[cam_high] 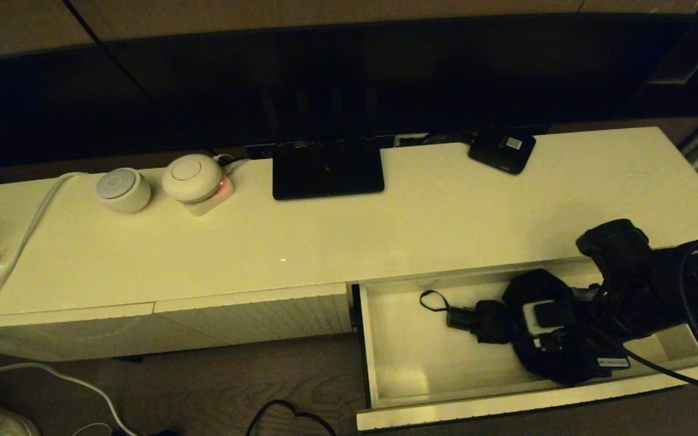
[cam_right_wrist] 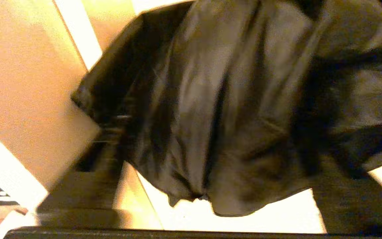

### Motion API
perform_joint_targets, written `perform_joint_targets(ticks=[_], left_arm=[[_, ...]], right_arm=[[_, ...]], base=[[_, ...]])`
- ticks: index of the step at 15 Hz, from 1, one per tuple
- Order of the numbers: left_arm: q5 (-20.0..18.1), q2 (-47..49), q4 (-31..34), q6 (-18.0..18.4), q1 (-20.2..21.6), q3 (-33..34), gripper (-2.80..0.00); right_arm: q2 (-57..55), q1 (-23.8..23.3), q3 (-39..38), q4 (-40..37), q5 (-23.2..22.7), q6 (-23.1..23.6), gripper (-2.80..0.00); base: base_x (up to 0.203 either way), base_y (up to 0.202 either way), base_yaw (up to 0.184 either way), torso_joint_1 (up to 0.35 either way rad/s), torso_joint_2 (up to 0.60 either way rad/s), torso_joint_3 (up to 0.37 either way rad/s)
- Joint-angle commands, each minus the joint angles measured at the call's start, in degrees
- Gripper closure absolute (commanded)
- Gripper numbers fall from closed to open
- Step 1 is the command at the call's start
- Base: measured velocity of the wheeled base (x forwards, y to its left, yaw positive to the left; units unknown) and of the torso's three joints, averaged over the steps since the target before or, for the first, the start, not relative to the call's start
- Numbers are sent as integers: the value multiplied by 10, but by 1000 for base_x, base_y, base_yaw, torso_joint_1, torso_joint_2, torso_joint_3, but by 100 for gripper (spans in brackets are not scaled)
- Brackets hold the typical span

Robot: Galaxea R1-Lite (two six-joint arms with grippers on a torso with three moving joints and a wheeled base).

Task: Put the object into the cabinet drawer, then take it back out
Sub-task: Take the umbrella out of the drawer and put it on the table

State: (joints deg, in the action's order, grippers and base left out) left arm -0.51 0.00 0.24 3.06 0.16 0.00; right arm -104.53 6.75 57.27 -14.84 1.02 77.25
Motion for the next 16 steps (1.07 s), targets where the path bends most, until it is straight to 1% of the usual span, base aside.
perform_joint_targets(ticks=[1,8,12,16], left_arm=[[0,0,0,0,0,2,0],[0,0,0,0,0,2,0],[0,0,0,0,0,2,0],[0,0,0,0,0,2,0]], right_arm=[[8,0,-1,-2,1,5,0],[12,2,-14,0,-2,4,0],[62,2,-42,9,-6,4,0],[138,2,-64,18,-5,4,0]], base=[[0,0,0,0,0,0],[0,0,0,0,0,0],[0,0,0,0,0,0],[0,0,0,0,0,0]])
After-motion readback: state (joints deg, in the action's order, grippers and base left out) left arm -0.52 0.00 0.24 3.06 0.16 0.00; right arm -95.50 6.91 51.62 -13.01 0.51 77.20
